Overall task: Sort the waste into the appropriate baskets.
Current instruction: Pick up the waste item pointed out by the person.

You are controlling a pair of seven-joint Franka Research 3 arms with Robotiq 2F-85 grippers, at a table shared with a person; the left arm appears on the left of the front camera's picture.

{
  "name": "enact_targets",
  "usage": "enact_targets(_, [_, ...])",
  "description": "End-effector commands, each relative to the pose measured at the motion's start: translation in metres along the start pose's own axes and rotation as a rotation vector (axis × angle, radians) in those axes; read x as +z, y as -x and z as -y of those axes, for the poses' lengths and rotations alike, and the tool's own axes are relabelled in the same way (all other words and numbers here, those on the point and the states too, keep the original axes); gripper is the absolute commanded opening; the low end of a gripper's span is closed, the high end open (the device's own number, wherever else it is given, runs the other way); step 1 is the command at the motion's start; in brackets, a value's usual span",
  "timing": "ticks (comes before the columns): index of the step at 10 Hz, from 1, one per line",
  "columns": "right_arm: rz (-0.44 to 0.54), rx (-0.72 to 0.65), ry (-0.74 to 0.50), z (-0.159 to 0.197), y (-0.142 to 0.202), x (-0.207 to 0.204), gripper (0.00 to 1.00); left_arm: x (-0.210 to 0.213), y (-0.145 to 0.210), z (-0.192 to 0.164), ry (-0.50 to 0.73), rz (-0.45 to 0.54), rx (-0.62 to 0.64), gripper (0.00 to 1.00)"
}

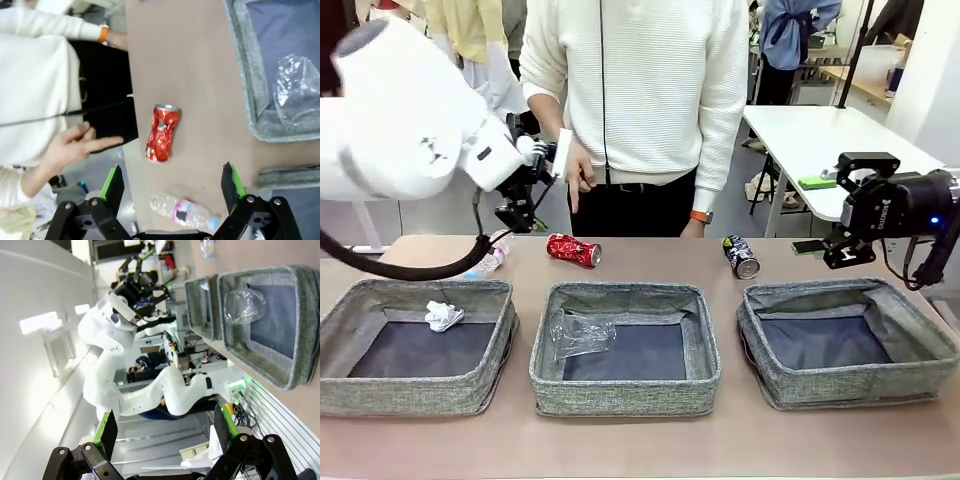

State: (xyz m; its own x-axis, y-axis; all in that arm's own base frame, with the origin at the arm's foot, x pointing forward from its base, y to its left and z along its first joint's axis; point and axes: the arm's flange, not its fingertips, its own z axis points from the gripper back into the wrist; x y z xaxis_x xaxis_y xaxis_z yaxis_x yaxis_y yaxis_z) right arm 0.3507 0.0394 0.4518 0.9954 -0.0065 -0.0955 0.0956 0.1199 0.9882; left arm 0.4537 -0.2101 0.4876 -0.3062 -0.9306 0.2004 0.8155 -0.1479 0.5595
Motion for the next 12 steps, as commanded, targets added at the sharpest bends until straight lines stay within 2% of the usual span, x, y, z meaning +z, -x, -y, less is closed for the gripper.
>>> enact_targets(1, [-0.013, -0.013, 0.01, -0.005, 0.0, 0.003, 1.0, -0.032, -0.003, -0.038, 0.104, -0.001, -0.076, 1.0])
enact_targets(2, [-0.013, -0.013, 0.01, -0.005, 0.0, 0.003, 1.0, -0.051, -0.001, -0.046, 0.095, -0.064, -0.081, 1.0])
enact_targets(3, [-0.013, -0.013, 0.01, -0.005, 0.0, 0.003, 1.0, -0.075, 0.001, -0.049, 0.16, -0.082, -0.107, 1.0])
enact_targets(7, [-0.013, -0.013, 0.01, -0.005, 0.0, 0.003, 1.0, -0.144, 0.005, -0.046, 0.235, -0.094, -0.153, 1.0])
enact_targets(9, [-0.013, -0.013, 0.01, -0.005, 0.0, 0.003, 1.0, -0.169, 0.005, -0.048, 0.243, -0.149, -0.134, 1.0])
enact_targets(11, [-0.013, -0.013, 0.01, -0.005, 0.0, 0.003, 1.0, -0.187, 0.004, -0.054, 0.29, -0.126, -0.14, 1.0])
enact_targets(12, [-0.013, -0.013, 0.01, -0.005, 0.0, 0.003, 1.0, -0.195, 0.002, -0.059, 0.286, -0.152, -0.147, 1.0])
